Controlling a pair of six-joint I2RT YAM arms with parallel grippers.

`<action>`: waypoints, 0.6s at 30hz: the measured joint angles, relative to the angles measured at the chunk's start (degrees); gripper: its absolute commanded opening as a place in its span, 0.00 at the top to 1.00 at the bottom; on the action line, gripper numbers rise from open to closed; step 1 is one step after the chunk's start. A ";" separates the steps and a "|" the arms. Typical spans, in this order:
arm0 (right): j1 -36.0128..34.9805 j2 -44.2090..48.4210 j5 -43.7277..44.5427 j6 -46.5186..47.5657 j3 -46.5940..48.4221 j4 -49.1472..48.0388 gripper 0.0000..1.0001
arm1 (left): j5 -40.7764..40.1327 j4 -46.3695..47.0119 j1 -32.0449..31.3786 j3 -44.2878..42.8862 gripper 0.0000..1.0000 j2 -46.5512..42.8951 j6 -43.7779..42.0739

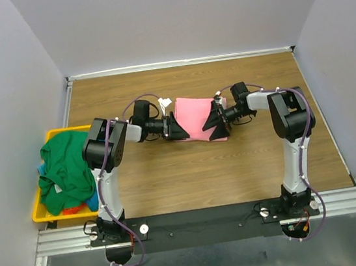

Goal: Fold and stack the t-shirts
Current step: Smooth out wrinkles on the folded tshirt

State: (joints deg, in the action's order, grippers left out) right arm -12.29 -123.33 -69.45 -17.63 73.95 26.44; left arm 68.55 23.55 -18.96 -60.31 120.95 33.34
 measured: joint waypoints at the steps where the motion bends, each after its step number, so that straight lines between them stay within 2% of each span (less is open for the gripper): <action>1: 0.74 -0.02 -0.17 0.52 -0.17 -0.37 0.00 | 0.00 0.46 0.79 0.00 0.18 0.00 -0.02; 7: 4.33 1.25 -0.72 3.85 -2.14 0.33 0.00 | -0.63 -0.15 3.17 2.40 0.19 -1.81 -0.70; 11: 5.18 3.08 0.11 6.32 -1.75 4.37 0.00 | -1.01 -5.20 3.43 4.11 0.21 -5.60 -2.32; 13: 5.27 3.74 0.26 7.06 1.73 6.97 0.01 | -0.96 -7.74 2.89 1.64 0.23 -7.82 -3.30; 18: 5.22 3.78 0.96 7.28 12.63 7.23 0.04 | -1.70 -7.93 0.22 -12.39 0.26 -7.56 -3.48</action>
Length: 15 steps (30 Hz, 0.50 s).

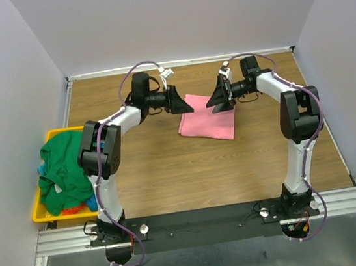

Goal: Fold and stack the t-shirts
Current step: Smooth out wrinkles on the folded tshirt

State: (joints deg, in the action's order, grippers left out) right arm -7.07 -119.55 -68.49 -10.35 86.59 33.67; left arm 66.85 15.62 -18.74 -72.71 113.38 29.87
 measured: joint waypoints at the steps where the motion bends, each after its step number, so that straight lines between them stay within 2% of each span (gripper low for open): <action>1: 0.02 -0.13 0.72 0.24 1.97 -0.17 0.04 | -0.31 1.62 -0.72 -3.26 0.26 1.16 0.48; 6: 1.27 -5.75 4.17 1.57 8.68 -0.70 0.06 | -1.70 7.87 -2.75 -11.13 0.28 9.64 5.49; 9: 3.30 -11.67 7.19 2.32 10.84 -0.57 0.06 | -3.21 10.03 -2.99 -11.21 0.28 15.76 8.57; 12: 4.83 -14.69 6.05 1.92 12.37 0.28 0.06 | -5.09 9.66 -2.67 -10.73 0.28 21.03 10.38; 15: 4.94 -14.75 7.67 2.75 13.68 0.35 0.06 | -5.99 9.70 -2.05 -10.75 0.28 21.11 10.25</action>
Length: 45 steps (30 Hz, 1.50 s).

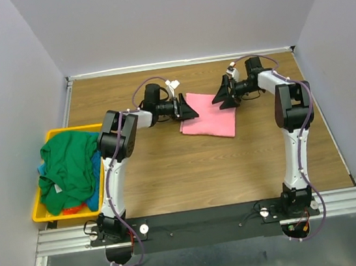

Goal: Fold and stack the t-shirts
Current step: Smooth out wrinkles on the folded tshirt, then put the neatly folded tshirt into the corner of the board with the left arm

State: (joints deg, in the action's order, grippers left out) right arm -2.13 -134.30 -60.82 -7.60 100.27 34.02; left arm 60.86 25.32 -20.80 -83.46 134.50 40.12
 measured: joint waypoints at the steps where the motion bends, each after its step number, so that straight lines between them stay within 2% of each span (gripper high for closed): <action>1: 0.00 -0.09 0.35 0.15 0.37 0.02 0.06 | -0.74 -0.92 0.33 0.00 0.28 -0.22 -0.72; 6: -0.22 -0.15 0.90 0.44 1.62 0.39 0.00 | -3.74 -6.45 2.40 1.05 0.21 -3.50 -6.91; 11: -0.09 2.71 3.26 2.25 3.06 0.66 0.00 | -16.94 -19.47 2.58 -1.01 0.18 -12.41 -21.22; 13: 0.09 5.60 5.64 3.48 3.06 1.14 0.00 | -25.68 -23.80 -0.31 -4.00 0.13 -16.24 -26.47; 14: 0.15 7.63 6.80 3.96 2.95 1.25 0.00 | -30.67 -26.10 -3.21 -5.97 0.03 -18.60 -29.59; 16: 0.39 11.47 9.33 4.72 2.71 1.60 0.00 | -37.27 -28.09 -8.61 -8.39 0.02 -21.42 -33.35; 20: 1.53 19.80 16.48 6.91 1.51 1.68 0.00 | -43.32 -30.64 -17.29 -10.51 0.02 -23.69 -37.38; 22: 2.69 22.91 19.08 7.65 0.13 1.62 0.00 | -45.31 -32.92 -19.58 -11.37 0.06 -22.91 -38.12; 26: 6.51 27.54 23.52 8.44 -5.79 1.73 0.00 | -49.07 -36.54 -19.71 -14.84 0.08 -17.75 -37.92; 36: 8.55 29.27 29.64 9.68 -15.89 4.57 0.00 | -55.80 -46.10 -19.85 -22.91 0.11 -1.57 -38.07; 45: 8.63 30.49 30.82 10.47 -16.33 5.51 0.00 | -57.92 -49.66 -16.70 -26.29 0.13 0.50 -40.09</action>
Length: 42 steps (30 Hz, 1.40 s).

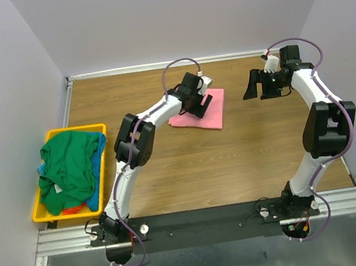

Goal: Fold and stack the t-shirts
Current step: Put the neatly folded tshirt into the corner of the board with the left arm

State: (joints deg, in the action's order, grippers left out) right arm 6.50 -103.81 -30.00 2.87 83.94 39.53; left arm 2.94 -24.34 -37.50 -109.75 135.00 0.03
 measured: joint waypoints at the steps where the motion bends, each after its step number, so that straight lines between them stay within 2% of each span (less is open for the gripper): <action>1: 0.07 0.00 0.02 0.04 0.11 0.26 0.00 | -0.24 -0.26 1.22 0.00 0.13 0.00 -0.46; 4: 0.22 0.00 0.02 0.17 0.74 0.59 0.00 | -0.44 -0.90 5.53 -0.04 0.14 -0.04 -1.33; 8: 0.37 0.00 0.02 0.28 1.57 0.66 0.00 | -0.83 -2.91 14.53 -1.11 0.14 -0.07 -3.41; 14: 0.37 0.00 0.04 0.63 1.60 0.92 0.00 | -2.51 -10.62 25.31 -7.13 0.15 1.97 -8.87; 18: 0.37 0.00 0.13 0.85 1.57 0.96 0.00 | -2.58 -14.19 30.18 -9.11 0.15 2.49 -12.87; 30: 0.37 -0.02 0.17 1.25 1.60 1.20 0.00 | -4.02 -19.89 40.06 -16.22 0.15 5.95 -19.78; 36: 0.37 -0.02 0.17 1.27 1.60 1.40 0.00 | -4.07 -21.35 43.45 -22.77 0.16 9.73 -17.46; 42: 0.37 -0.02 0.17 1.27 1.57 1.75 0.00 | -4.07 -21.18 44.19 -22.97 0.16 9.90 -13.79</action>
State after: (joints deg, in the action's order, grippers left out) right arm 6.87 -103.83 -29.82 4.14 85.52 41.28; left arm -1.13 -45.52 6.70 -132.73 144.90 -13.76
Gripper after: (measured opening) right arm 0.997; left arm 0.840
